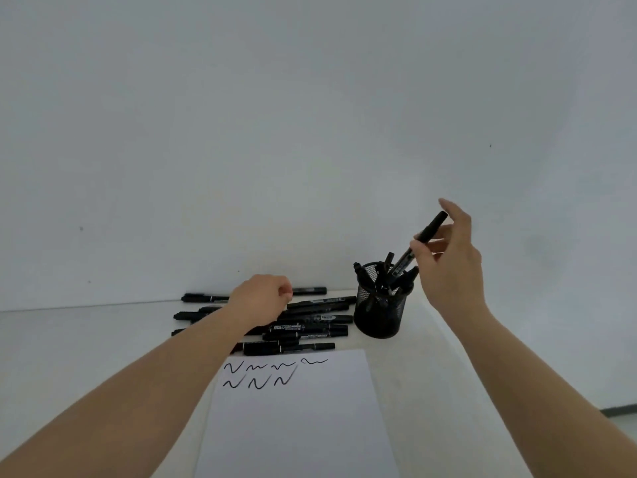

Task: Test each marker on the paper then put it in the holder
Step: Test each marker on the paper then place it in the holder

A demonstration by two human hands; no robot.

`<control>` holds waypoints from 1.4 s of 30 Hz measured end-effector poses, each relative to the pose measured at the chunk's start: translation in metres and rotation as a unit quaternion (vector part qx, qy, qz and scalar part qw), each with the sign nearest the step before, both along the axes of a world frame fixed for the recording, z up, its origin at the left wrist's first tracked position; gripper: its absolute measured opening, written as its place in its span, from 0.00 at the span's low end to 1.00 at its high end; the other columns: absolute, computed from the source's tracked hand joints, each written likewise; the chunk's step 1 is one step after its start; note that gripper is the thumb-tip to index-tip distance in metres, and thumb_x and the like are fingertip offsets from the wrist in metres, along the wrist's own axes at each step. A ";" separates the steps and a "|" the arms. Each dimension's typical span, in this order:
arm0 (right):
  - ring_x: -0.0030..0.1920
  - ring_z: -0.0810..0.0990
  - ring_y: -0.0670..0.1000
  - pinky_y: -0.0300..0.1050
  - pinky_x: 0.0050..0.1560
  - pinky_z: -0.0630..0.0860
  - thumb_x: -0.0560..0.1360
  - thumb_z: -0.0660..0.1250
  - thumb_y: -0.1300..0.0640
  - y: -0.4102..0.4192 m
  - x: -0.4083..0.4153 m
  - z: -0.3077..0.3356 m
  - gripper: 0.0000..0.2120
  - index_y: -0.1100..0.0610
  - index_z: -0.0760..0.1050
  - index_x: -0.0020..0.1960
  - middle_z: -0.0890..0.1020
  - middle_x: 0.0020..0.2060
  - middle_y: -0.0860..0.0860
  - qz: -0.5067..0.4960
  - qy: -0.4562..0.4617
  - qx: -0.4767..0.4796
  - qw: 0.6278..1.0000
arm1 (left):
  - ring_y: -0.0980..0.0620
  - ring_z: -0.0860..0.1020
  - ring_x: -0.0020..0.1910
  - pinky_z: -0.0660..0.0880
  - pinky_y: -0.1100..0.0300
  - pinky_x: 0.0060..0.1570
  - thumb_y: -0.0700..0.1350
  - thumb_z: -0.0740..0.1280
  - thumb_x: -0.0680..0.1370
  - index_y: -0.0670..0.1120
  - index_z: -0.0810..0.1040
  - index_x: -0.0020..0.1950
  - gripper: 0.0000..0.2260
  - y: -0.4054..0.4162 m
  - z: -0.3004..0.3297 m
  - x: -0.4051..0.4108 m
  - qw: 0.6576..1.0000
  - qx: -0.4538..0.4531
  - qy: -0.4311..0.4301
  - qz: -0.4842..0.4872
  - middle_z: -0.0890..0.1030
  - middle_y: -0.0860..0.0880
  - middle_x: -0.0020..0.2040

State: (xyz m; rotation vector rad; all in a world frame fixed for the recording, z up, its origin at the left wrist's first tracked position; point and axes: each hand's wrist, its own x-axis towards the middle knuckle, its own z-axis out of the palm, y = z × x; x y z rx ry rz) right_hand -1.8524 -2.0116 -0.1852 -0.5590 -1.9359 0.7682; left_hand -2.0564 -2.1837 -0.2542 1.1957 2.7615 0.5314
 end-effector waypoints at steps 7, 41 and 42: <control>0.40 0.79 0.51 0.47 0.43 0.75 0.76 0.62 0.62 0.014 -0.008 -0.030 0.21 0.47 0.63 0.66 0.78 0.38 0.49 0.017 -0.072 0.022 0.997 | 0.48 0.74 0.56 0.72 0.54 0.53 0.51 0.59 0.79 0.51 0.76 0.57 0.10 0.032 -0.023 -0.010 0.998 -0.052 0.021 -0.013 0.76 0.49 0.57; 0.23 0.69 0.46 0.39 0.27 0.65 0.78 0.60 0.51 -0.146 -0.010 -0.064 0.13 0.57 0.76 0.40 0.75 0.21 0.48 0.173 0.004 -0.476 0.862 | 0.58 0.74 0.36 0.70 0.63 0.37 0.51 0.62 0.77 0.54 0.76 0.44 0.05 -0.092 0.017 0.107 0.981 0.158 -0.039 -0.103 0.77 0.56 0.35; 0.23 0.69 0.46 0.39 0.28 0.66 0.78 0.60 0.50 -0.151 -0.009 -0.065 0.14 0.58 0.76 0.40 0.75 0.21 0.48 0.161 0.007 -0.486 0.859 | 0.56 0.73 0.36 0.69 0.60 0.38 0.51 0.61 0.78 0.51 0.75 0.43 0.07 -0.097 0.015 0.110 0.984 0.144 0.003 -0.102 0.75 0.55 0.35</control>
